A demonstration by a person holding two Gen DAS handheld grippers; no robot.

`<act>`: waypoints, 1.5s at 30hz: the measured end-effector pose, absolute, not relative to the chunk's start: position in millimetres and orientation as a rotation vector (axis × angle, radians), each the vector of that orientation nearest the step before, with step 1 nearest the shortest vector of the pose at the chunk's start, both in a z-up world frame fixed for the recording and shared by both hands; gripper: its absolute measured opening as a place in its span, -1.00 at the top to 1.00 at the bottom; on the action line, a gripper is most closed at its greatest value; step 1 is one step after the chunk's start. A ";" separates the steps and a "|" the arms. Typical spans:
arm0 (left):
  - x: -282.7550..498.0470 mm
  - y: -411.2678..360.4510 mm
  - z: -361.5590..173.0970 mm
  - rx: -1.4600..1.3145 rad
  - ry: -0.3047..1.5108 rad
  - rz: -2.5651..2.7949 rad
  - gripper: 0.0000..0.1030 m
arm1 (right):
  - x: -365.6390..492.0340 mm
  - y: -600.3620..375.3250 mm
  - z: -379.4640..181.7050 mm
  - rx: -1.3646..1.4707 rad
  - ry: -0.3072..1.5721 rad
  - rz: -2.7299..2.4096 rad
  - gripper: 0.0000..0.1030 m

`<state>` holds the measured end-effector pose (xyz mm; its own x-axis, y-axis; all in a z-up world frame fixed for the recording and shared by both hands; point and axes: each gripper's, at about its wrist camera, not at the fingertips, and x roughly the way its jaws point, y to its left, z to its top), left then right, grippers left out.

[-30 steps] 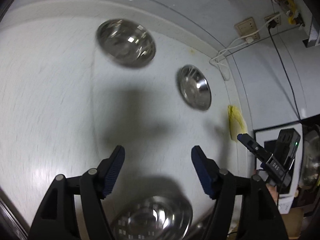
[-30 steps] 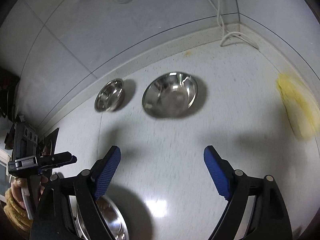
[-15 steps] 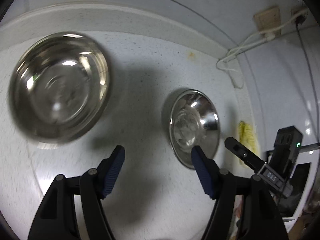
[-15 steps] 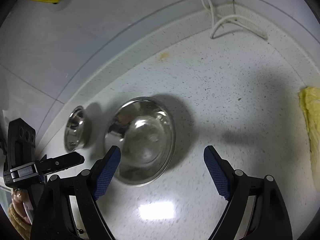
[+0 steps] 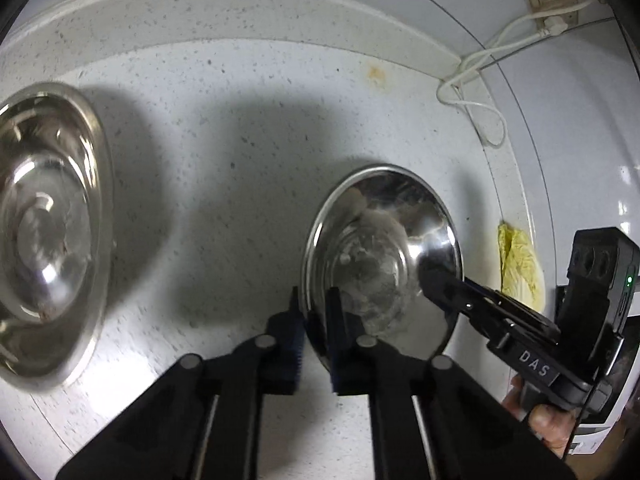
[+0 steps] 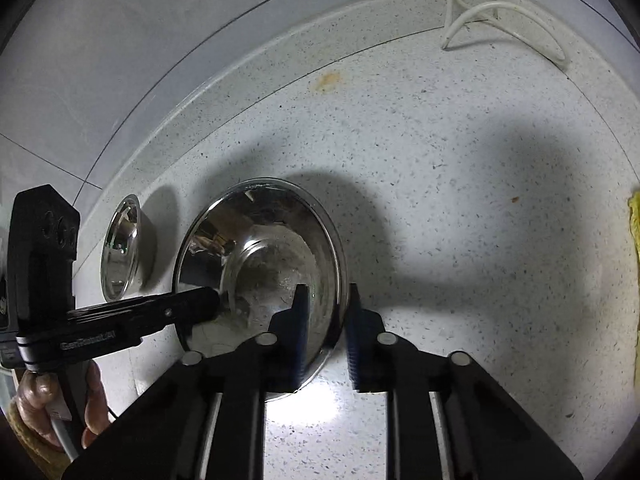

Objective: Organize plates and bowls
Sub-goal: 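Lift the medium bowl with both tools and carry it over the large bowl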

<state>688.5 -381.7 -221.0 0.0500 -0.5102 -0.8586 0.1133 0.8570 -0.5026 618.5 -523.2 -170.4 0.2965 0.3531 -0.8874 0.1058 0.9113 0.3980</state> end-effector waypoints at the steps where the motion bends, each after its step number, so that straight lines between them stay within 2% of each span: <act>1: 689.8 -379.6 -219.6 -0.360 1.446 -0.497 0.85 | 618.5 -524.7 -168.5 0.429 1.267 0.168 0.81; 7: 678.7 -364.1 -172.7 -0.357 1.379 -0.531 0.87 | 607.4 -519.2 -136.2 0.437 1.203 0.185 0.83; 14: 653.7 -328.8 -102.2 -0.372 1.282 -0.540 0.87 | 581.5 -490.9 -64.0 0.410 1.087 0.237 0.83; 23: 567.3 -279.5 -34.6 -0.349 1.213 -0.570 0.87 | 506.4 -446.6 -0.5 0.347 1.004 0.315 0.83; 33: 450.2 -256.2 -39.5 -0.351 1.285 -0.619 0.85 | 399.8 -421.1 -5.4 0.280 1.034 0.359 0.83; 40: 381.4 -254.6 -83.0 -0.393 1.387 -0.650 0.83 | 349.1 -417.7 -33.1 0.272 1.100 0.375 0.83; 45: 363.7 -256.5 -120.6 -0.405 1.452 -0.619 0.83 | 338.4 -421.1 -77.8 0.299 1.183 0.368 0.83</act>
<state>363.7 -256.5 -120.6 0.0069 -0.6135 -0.7897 0.1450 0.7819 -0.6062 338.4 -421.1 -77.8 0.3312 0.4302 -0.8398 -0.1215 0.9020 0.4142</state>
